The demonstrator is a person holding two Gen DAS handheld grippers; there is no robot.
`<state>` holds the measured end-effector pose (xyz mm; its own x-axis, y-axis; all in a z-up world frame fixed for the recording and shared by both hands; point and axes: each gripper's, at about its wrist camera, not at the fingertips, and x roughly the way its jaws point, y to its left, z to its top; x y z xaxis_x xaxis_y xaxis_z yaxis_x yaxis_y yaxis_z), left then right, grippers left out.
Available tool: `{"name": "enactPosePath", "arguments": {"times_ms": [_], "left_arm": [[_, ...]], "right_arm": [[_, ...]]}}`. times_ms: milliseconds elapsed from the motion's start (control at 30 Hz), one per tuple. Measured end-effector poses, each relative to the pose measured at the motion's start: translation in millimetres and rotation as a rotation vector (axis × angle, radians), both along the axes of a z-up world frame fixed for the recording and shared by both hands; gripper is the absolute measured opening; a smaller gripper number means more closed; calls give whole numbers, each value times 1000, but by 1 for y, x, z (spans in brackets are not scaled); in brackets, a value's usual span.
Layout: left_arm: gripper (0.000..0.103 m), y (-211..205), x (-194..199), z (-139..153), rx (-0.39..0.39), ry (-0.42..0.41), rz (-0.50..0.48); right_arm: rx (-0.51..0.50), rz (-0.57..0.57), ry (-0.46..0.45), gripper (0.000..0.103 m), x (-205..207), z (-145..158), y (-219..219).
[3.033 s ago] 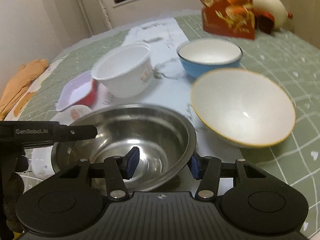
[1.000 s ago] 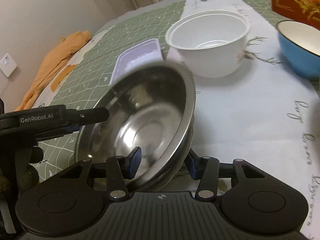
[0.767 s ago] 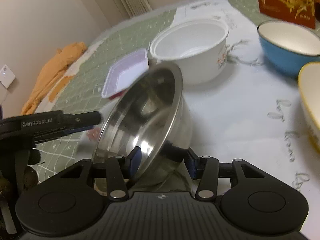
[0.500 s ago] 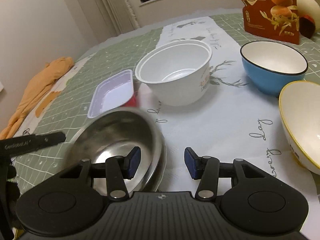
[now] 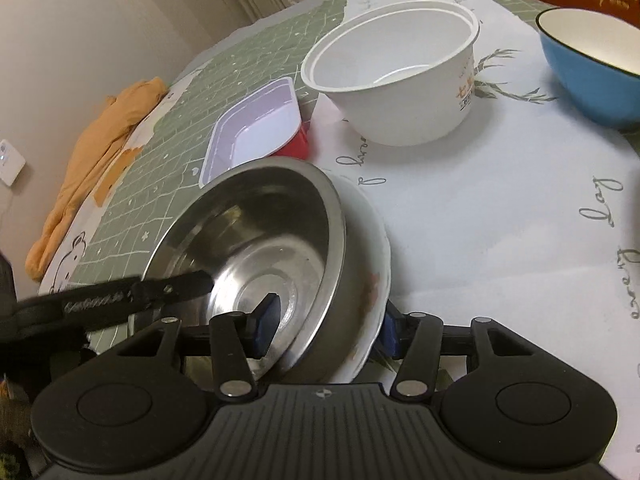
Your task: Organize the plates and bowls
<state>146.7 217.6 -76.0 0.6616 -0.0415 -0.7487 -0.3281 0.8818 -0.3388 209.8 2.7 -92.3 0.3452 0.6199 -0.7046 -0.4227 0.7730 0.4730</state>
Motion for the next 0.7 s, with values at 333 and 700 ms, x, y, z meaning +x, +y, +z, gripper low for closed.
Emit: {"name": "enactPosePath", "arguments": {"times_ms": [333,700], "left_arm": [[45,-43,34,-4,0,9,-131],[42,-55,13,31,135,-102,-47]], "right_arm": [[-57,-130,-33,52,-5,3,-48],[-123,-122,-201,54,-24,13,-54]]}}
